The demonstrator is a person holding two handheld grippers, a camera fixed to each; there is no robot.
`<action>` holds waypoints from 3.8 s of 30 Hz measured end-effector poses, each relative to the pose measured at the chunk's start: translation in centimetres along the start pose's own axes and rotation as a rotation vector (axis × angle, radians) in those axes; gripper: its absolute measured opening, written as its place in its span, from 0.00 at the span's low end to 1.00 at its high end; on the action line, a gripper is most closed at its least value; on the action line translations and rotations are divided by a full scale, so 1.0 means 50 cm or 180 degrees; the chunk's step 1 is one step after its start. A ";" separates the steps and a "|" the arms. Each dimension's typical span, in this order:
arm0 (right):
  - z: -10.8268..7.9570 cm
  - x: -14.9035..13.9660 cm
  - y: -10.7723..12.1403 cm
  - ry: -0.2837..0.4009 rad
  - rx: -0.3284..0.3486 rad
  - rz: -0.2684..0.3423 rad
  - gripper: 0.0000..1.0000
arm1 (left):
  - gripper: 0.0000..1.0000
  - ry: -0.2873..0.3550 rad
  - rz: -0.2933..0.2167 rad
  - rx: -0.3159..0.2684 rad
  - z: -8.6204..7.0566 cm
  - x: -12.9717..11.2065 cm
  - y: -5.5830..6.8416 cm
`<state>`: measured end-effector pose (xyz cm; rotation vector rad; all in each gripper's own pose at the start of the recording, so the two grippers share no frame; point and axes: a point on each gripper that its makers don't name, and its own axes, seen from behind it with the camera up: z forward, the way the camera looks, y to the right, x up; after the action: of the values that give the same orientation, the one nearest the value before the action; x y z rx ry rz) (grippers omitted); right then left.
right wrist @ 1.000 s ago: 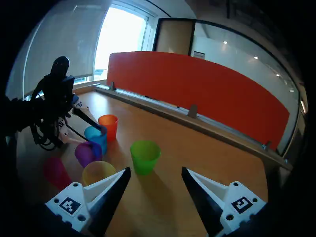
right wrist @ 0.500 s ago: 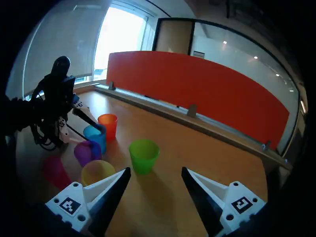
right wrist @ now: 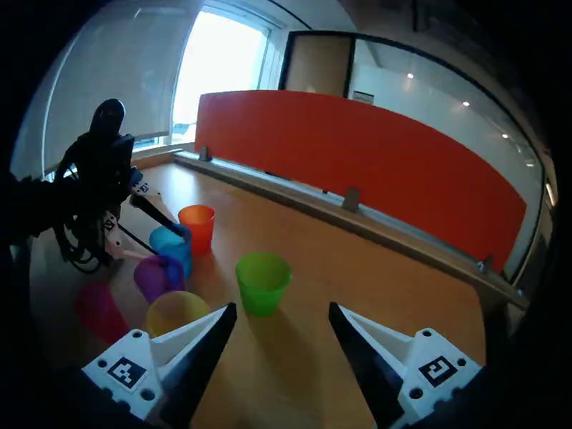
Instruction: Pour water
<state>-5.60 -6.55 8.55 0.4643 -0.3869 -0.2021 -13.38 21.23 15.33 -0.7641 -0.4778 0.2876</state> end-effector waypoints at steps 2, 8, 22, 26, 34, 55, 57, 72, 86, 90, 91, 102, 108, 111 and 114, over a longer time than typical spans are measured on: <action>0.003 0.001 -0.002 -0.0001 0.0011 -0.0001 1.00 | 0.87 -0.0003 -0.0014 0.0012 -0.002 -0.001 -0.001; 0.016 0.006 -0.009 -0.0006 0.0062 -0.0004 1.00 | 0.87 0.0034 -0.0047 0.0069 -0.014 0.001 -0.007; 0.049 0.016 -0.026 0.0011 0.0247 -0.0046 1.00 | 0.87 0.0386 -0.0258 0.0262 -0.084 0.053 -0.036; 0.060 0.014 -0.029 -0.0006 0.0284 -0.0049 1.00 | 0.87 0.0477 -0.0296 0.0326 -0.106 0.063 -0.042; 0.078 -0.003 -0.032 -0.0083 0.0364 -0.0100 1.00 | 0.87 0.0724 -0.0320 0.0458 -0.153 0.097 -0.049; 0.120 -0.010 -0.044 -0.0224 0.0568 -0.0106 1.00 | 0.87 0.1285 -0.0472 0.0731 -0.264 0.165 -0.045; 0.124 -0.013 -0.045 -0.0251 0.0584 -0.0108 1.00 | 0.87 0.1307 -0.0481 0.0758 -0.271 0.163 -0.044; 0.176 -0.043 -0.039 -0.0409 0.0542 -0.0134 1.00 | 0.87 0.1356 -0.0491 0.0812 -0.309 0.160 -0.029; 0.225 -0.043 -0.029 -0.0432 0.0535 0.0010 1.00 | 0.87 0.1357 -0.0488 0.0830 -0.327 0.151 -0.027; 0.233 -0.041 -0.029 -0.0424 0.0540 0.0030 1.00 | 0.87 0.1354 -0.0485 0.0834 -0.329 0.148 -0.026; 0.235 -0.041 -0.030 -0.0424 0.0541 0.0031 1.00 | 0.87 0.1351 -0.0481 0.0836 -0.329 0.147 -0.026; 0.252 -0.034 -0.037 -0.0422 0.0545 0.0024 1.00 | 0.87 0.1358 -0.0487 0.0829 -0.330 0.143 -0.025; 0.256 -0.033 -0.036 -0.0437 0.0522 0.0008 0.93 | 0.87 0.1355 -0.0502 0.0845 -0.329 0.133 -0.031; 0.257 -0.032 -0.035 -0.0433 0.0508 0.0037 0.92 | 0.87 0.1357 -0.0515 0.0846 -0.330 0.131 -0.032; 0.255 -0.027 -0.034 -0.0403 0.0501 0.0076 0.92 | 0.86 0.1366 -0.0521 0.0846 -0.334 0.131 -0.032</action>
<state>-12.17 -12.73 17.82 0.6031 -0.5345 -0.1792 0.88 12.98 8.11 -0.5032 -0.0907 0.0281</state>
